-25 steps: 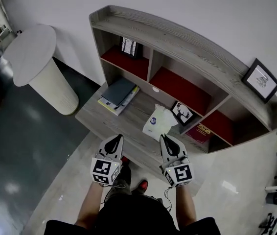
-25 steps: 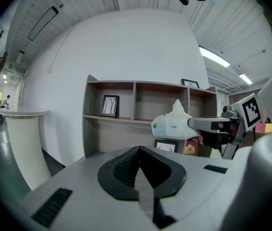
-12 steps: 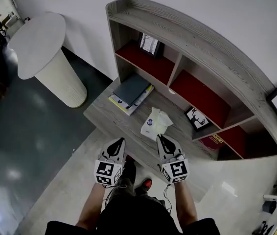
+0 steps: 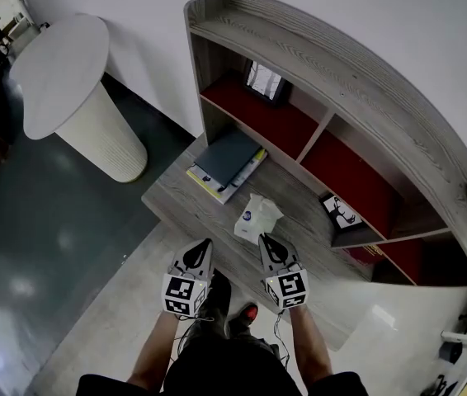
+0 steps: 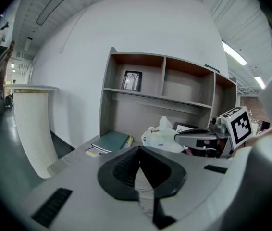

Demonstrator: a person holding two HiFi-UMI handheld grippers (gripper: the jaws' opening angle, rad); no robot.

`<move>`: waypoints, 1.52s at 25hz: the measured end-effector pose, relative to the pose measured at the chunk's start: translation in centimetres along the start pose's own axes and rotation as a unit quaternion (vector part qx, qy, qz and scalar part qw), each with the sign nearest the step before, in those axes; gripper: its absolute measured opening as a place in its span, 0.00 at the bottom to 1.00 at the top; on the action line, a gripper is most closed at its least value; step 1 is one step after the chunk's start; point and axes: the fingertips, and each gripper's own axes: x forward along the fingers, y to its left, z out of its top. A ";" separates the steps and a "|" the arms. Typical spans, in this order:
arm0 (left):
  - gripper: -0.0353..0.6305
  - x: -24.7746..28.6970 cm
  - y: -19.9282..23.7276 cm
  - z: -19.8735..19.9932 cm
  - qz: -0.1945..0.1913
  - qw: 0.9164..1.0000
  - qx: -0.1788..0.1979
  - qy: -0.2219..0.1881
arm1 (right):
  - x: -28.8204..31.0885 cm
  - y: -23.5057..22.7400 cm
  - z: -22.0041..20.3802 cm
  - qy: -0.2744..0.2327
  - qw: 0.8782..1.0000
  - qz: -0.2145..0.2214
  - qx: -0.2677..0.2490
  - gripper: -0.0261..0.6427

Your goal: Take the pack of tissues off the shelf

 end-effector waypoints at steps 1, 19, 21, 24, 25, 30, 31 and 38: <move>0.06 0.3 0.2 -0.2 -0.001 1.000 -0.001 0.003 | 0.4 -0.1 -0.5 0.006 1.000 0.000 0.002 0.08; 0.06 3.4 1.7 -3.8 -0.020 0.998 -0.009 0.052 | 6.9 -1.0 -8.4 0.096 0.995 -0.011 0.013 0.08; 0.06 3.4 1.5 -4.1 -0.023 0.998 -0.011 0.055 | 7.1 -0.9 -8.9 0.100 0.995 -0.012 0.014 0.08; 0.06 3.5 1.2 -4.7 -0.026 0.998 -0.013 0.061 | 7.4 -1.0 -9.7 0.106 0.994 -0.014 0.018 0.08; 0.06 3.5 1.2 -4.9 -0.026 0.998 -0.014 0.063 | 7.5 -1.0 -9.9 0.108 0.994 -0.015 0.018 0.08; 0.06 3.4 1.4 -4.4 -0.022 0.998 -0.013 0.061 | 7.5 -1.0 -10.6 0.118 0.993 -0.016 0.017 0.08; 0.06 3.4 1.4 -4.3 -0.022 0.998 -0.013 0.060 | 7.4 -0.9 -10.6 0.120 0.993 -0.016 0.017 0.08; 0.06 3.2 1.5 -4.6 -0.016 0.998 -0.015 0.062 | 7.5 -1.0 -10.7 0.117 0.993 -0.011 0.027 0.09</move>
